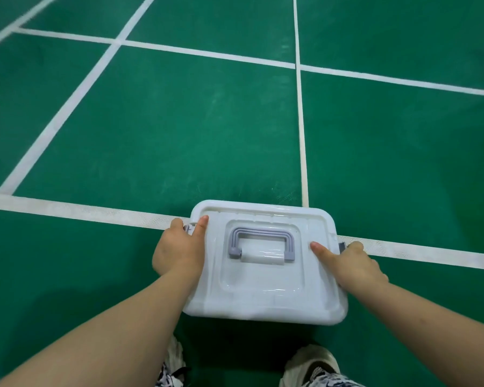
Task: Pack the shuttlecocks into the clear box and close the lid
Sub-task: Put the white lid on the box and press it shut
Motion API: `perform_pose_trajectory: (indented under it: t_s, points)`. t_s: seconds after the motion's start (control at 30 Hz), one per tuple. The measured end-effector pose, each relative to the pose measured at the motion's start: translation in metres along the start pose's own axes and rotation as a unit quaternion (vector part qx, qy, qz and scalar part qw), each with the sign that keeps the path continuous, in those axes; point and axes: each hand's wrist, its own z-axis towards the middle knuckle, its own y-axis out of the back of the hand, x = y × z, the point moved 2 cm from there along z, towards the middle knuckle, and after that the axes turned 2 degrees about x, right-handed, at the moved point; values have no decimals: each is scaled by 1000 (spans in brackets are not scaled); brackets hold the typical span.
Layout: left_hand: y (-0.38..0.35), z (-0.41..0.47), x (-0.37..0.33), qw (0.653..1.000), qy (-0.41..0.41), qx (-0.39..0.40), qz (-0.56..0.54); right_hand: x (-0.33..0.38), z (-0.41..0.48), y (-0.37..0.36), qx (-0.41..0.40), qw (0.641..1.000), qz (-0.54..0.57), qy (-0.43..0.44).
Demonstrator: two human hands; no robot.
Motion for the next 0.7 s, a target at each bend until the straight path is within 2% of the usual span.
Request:
perform_pose_trajectory:
  t_s: [0.13, 0.37, 0.53, 0.7]
  points:
    - [4, 7, -2, 999, -33, 15, 15, 2, 5, -3, 14, 998, 61, 12]
    - [2, 6, 0, 999, -35, 4, -1, 8, 9, -4, 36, 995, 80, 43]
    - [8, 9, -2, 998, -56, 6, 35, 12, 6, 1, 4, 997, 12, 82]
    - [19, 12, -11, 986, -55, 94, 129, 19, -4, 13, 2, 992, -70, 102]
